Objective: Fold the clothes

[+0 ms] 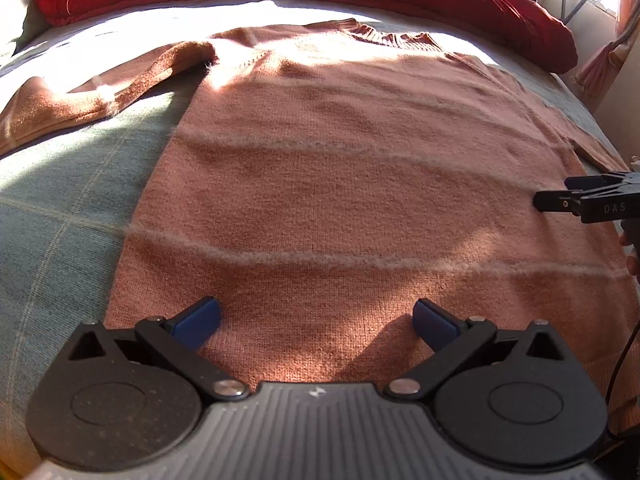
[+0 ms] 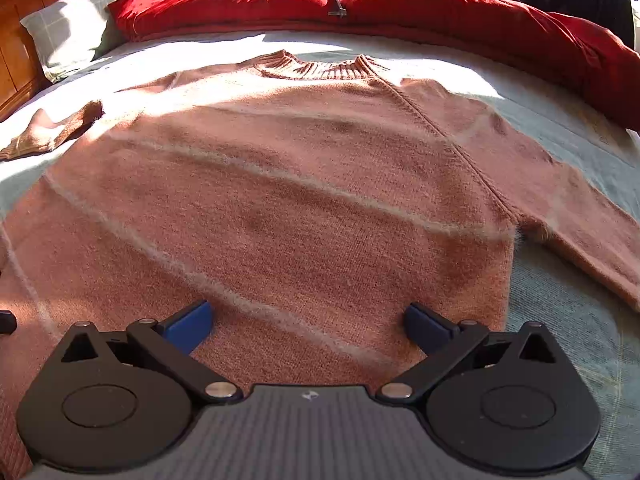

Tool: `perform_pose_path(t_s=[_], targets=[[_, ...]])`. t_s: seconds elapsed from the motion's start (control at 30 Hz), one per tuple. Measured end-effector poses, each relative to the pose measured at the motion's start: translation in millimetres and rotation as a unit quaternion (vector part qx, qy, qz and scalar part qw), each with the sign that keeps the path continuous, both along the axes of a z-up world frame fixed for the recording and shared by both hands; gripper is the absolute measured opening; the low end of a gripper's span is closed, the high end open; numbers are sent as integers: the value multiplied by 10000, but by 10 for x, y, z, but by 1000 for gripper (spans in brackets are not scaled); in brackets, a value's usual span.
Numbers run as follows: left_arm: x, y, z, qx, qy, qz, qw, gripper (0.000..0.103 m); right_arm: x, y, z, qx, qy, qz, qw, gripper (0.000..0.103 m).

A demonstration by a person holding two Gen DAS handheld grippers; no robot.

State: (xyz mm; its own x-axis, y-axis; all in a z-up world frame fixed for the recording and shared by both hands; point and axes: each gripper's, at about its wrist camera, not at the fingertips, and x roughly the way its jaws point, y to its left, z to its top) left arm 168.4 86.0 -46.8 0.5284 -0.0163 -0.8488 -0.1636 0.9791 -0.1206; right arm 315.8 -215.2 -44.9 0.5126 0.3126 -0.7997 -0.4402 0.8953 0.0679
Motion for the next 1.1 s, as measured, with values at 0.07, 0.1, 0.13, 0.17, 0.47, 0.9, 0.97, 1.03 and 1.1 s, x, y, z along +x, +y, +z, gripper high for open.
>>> perform_pose_path(t_s=[0.07,0.1,0.13,0.17,0.47,0.9,0.97,1.03,1.1], targets=[[30,27,-9,-33,-2,12,10000,102,3,1,-6,1,-2,17,10000,103],[45,41,-19,-59,-17,36,10000,102,-1,2,-13,-1,-16,18,10000,103],[55,50,-26,-70,-36,46,10000,102,-10,5,-18,-5,-42,16,10000,103],[65,51,-32,-60,-47,35,10000,102,-22,5,-20,-4,-73,10,10000,103],[71,131,-27,-251,-225,31,9994,102,4,61,-14,-130,-33,-37,9999,103],[117,157,-52,-286,-256,80,9992,102,15,32,-14,-92,-7,77,9999,103],[125,169,-58,-311,-270,77,9991,102,-2,26,-16,-81,-28,65,9999,103],[130,180,-62,-324,-288,71,9990,102,-9,28,-15,-87,-32,46,9999,103],[125,182,-62,-322,-301,49,9990,102,-3,40,-15,-110,-20,31,9999,103]])
